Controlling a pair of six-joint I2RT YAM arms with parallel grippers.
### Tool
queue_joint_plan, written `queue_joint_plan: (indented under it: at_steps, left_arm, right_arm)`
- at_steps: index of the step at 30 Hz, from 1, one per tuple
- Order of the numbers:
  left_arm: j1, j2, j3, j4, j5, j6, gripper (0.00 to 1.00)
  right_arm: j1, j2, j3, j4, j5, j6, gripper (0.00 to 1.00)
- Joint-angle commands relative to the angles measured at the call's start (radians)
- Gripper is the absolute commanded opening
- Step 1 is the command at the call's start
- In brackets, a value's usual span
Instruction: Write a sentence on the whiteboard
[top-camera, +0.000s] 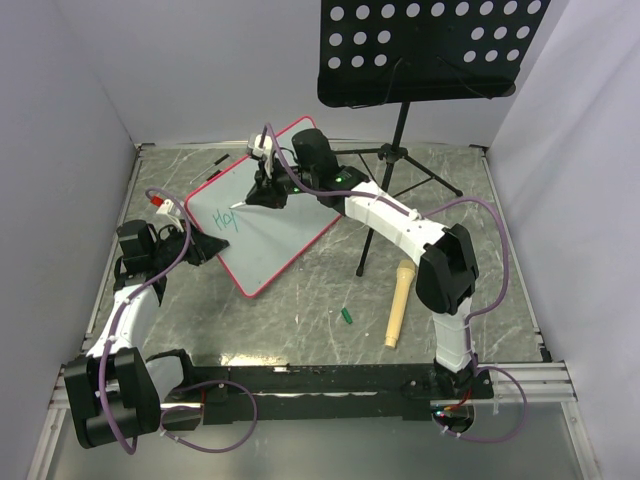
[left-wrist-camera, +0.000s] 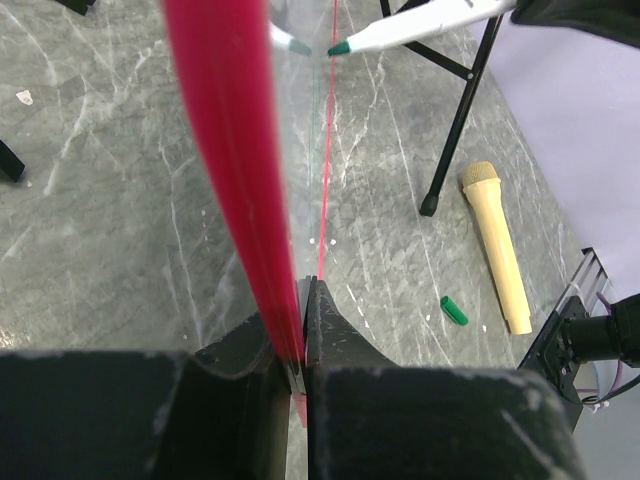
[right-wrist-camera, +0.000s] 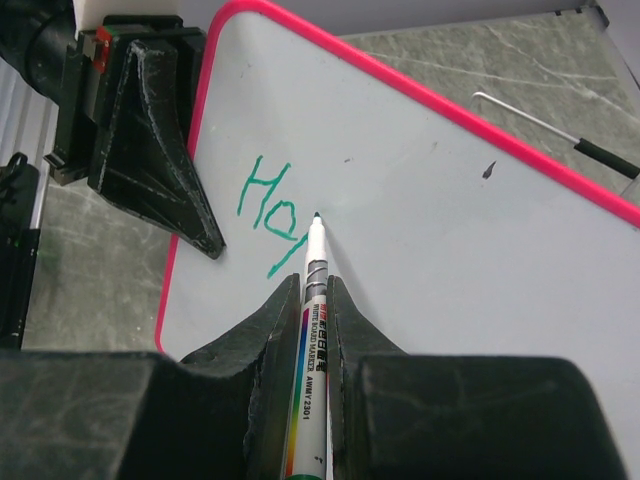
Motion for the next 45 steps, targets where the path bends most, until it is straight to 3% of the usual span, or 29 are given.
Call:
queue_joint_plan:
  at_steps: [1,17,45]
  left_arm:
    - [-0.005,-0.011,0.029,0.039,-0.026,0.055,0.01]
    - [-0.005,-0.013,0.029,0.039,-0.021,0.054,0.01]
    - [-0.005,-0.013,0.031,0.037,-0.03,0.054,0.01]
  right_arm:
    - [-0.006,-0.013,-0.011,0.024,-0.009,-0.016,0.0]
    - [-0.006,0.006,0.013,0.024,0.036,-0.001,0.0]
    - [-0.027,-0.038,-0.083,0.058,0.059,-0.002,0.0]
